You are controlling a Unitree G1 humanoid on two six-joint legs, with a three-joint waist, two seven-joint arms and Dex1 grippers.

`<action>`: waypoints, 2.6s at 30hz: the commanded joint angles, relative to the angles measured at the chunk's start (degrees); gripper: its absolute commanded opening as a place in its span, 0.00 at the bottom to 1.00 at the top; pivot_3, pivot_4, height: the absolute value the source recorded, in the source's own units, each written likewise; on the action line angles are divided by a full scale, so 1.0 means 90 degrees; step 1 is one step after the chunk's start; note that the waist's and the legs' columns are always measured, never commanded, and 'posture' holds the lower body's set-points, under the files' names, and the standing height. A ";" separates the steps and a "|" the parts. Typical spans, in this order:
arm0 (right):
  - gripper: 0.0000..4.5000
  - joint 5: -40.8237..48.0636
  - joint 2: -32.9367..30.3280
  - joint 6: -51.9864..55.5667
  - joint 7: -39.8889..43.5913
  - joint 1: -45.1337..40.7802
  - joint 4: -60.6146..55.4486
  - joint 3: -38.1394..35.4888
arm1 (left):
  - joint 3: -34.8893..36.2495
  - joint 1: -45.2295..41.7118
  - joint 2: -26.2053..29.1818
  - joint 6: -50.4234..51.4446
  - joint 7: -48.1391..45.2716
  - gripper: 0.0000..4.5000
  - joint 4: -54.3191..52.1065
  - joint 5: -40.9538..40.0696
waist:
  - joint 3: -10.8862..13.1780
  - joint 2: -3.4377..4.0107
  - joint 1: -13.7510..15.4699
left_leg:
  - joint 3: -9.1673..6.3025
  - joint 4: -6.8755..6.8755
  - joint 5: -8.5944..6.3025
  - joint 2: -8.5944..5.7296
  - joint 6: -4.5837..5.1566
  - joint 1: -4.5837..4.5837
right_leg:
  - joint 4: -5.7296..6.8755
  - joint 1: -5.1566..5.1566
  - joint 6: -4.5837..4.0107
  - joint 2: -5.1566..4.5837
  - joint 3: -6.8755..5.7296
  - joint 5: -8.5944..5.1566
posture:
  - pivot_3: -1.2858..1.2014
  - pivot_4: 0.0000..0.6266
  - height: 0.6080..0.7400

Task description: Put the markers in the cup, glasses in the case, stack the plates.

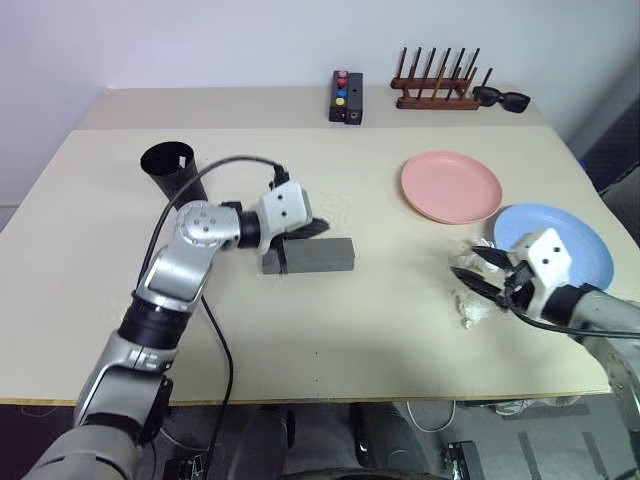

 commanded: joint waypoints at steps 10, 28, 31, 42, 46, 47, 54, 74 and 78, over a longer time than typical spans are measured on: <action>0.98 -0.0176 -0.0064 0.0351 -0.0404 0.0164 0.0031 -0.0777 | -0.0282 0.1007 0.0156 0.0249 0.0054 0.00 -0.1303 -0.0588 | -0.0002 0.0004 -0.0003 | 0.0002 0.0000 0.0000 0.0003 0.0000 0.0008 | -0.0001 0.0008 -0.0001 0.0002 0.0003 0.0000 | 0.52 0.24 0.96; 0.98 -0.0113 0.0106 0.0449 -0.0316 0.0051 -0.0264 -0.0099 | -0.0322 0.1128 0.0203 0.0369 0.0609 0.00 -0.1406 -0.0678 | -0.0002 0.0004 0.0009 | 0.0001 0.0000 0.0000 0.0003 0.0000 0.0004 | -0.0006 0.0008 -0.0001 0.0001 0.0002 0.0000 | 0.52 0.24 0.96; 0.98 -0.0294 0.0155 0.0380 -0.0582 -0.0185 0.0040 -0.0169 | -0.0355 0.1143 0.0194 0.0364 0.0642 0.00 -0.1432 -0.0670 | -0.0002 0.0004 -0.0014 | 0.0004 0.0000 0.0000 0.0003 0.0000 0.0008 | -0.0006 0.0009 -0.0001 0.0001 0.0004 0.0000 | 0.52 0.24 0.96; 0.98 -0.0703 -0.0690 -0.0132 -0.0101 -0.0341 0.0961 -0.0385 | -0.0337 0.1183 0.0245 0.0327 0.0725 0.00 -0.1439 -0.0669 | -0.0002 0.0004 -0.0018 | 0.0012 0.0000 0.0000 0.0001 0.0000 0.0006 | -0.0011 0.0009 -0.0001 0.0000 0.0007 0.0000 | 0.52 0.24 0.96; 0.98 -0.0773 -0.0694 -0.0206 0.0035 -0.0723 0.1097 -0.0097 | -0.0337 0.1122 0.0211 0.0300 0.0765 0.00 -0.1356 -0.0638 | -0.0003 0.0009 -0.0035 | 0.0011 -0.0002 0.0000 0.0007 0.0000 0.0010 | -0.0009 0.0007 -0.0005 0.0011 0.0009 0.0002 | 0.52 0.24 0.96; 0.98 -0.0851 -0.0708 -0.0254 0.0046 -0.0798 0.1177 -0.0019 | -0.0333 0.1108 0.0207 0.0291 0.0774 0.00 -0.1336 -0.0627 | -0.0003 0.0009 -0.0023 | 0.0011 -0.0002 0.0000 0.0008 0.0000 0.0009 | -0.0009 0.0007 -0.0004 0.0011 0.0009 0.0002 | 0.52 0.24 0.96; 0.98 -0.1236 -0.0958 -0.0538 0.0261 -0.0949 0.1769 0.0237 | -0.0271 0.1141 0.0281 0.0262 0.0842 0.00 -0.1316 -0.0598 | -0.0003 0.0009 0.0013 | 0.0011 -0.0001 0.0000 0.0002 0.0000 0.0003 | -0.0015 0.0007 -0.0004 -0.0001 0.0009 0.0002 | 0.52 0.24 0.96; 0.98 -0.2106 0.0333 -0.2889 0.0422 -0.4087 0.5132 0.2048 | -0.0133 0.0928 0.0353 0.0156 0.0931 0.00 -0.0955 -0.0619 | 0.0003 0.0016 -0.0032 | 0.0016 -0.0001 0.0001 0.0005 -0.0001 0.0002 | -0.0012 -0.0005 -0.0007 0.0004 0.0013 0.0005 | 0.52 0.24 0.96; 0.98 -0.2463 0.0630 -0.3625 0.0392 -0.5032 0.6809 0.2367 | -0.0101 0.0958 0.0397 0.0175 0.0956 0.00 -0.0991 -0.0633 | 0.0003 0.0017 -0.0050 | 0.0019 -0.0003 0.0001 0.0005 -0.0002 0.0004 | -0.0012 -0.0006 -0.0011 0.0004 0.0014 0.0007 | 0.52 0.24 0.96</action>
